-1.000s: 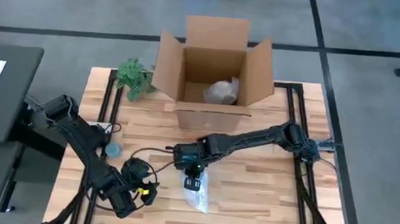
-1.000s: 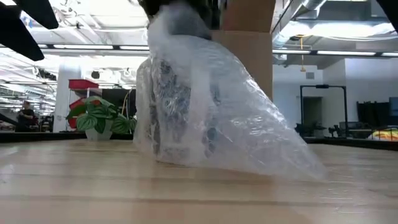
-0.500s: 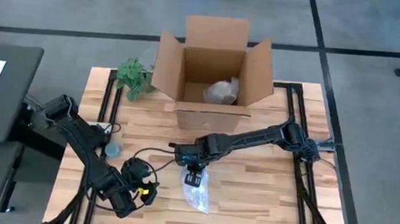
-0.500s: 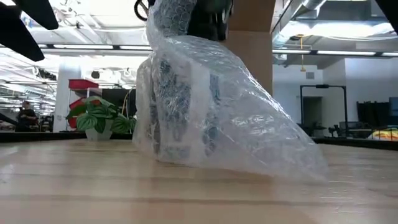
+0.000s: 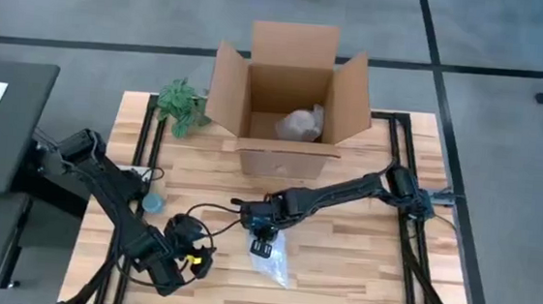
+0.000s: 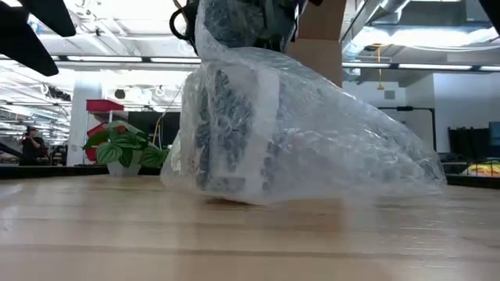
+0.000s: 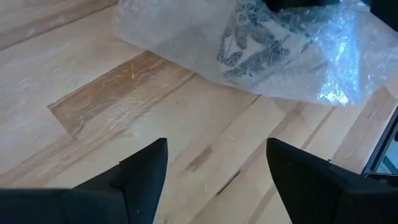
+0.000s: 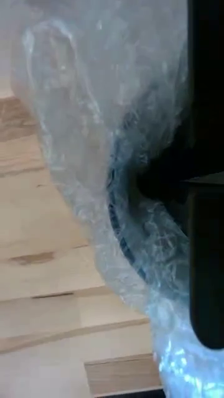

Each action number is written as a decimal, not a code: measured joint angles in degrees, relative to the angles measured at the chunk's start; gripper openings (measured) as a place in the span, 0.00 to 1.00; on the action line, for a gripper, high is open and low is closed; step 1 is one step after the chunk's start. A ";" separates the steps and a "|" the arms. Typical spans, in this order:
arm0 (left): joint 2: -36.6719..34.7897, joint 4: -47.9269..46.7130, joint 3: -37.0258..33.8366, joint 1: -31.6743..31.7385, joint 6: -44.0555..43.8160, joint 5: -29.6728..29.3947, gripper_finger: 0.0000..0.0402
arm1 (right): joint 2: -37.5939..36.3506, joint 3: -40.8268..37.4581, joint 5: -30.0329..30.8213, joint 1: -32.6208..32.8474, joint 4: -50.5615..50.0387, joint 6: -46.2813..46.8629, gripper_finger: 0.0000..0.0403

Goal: Wrap mug
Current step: Wrap the blue mug with bubble wrap

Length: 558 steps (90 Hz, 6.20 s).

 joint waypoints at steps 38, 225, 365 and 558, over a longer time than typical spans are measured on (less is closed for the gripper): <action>0.00 -0.02 -0.01 0.00 0.07 -0.20 0.63 | -0.04 19.23 -3.55 0.02 -16.70 -4.04 0.00; 0.00 0.15 0.00 0.00 -0.44 -1.47 0.63 | -0.44 -2.45 -5.70 -1.16 1.51 -5.97 0.00; 0.02 0.22 -0.02 0.00 -0.65 -1.64 0.63 | 5.32 15.61 -0.31 -1.12 -16.63 -10.65 0.00; -18.51 -3.92 0.00 -10.36 36.99 1.22 0.63 | -8.35 12.84 16.53 15.87 -12.99 -32.47 0.08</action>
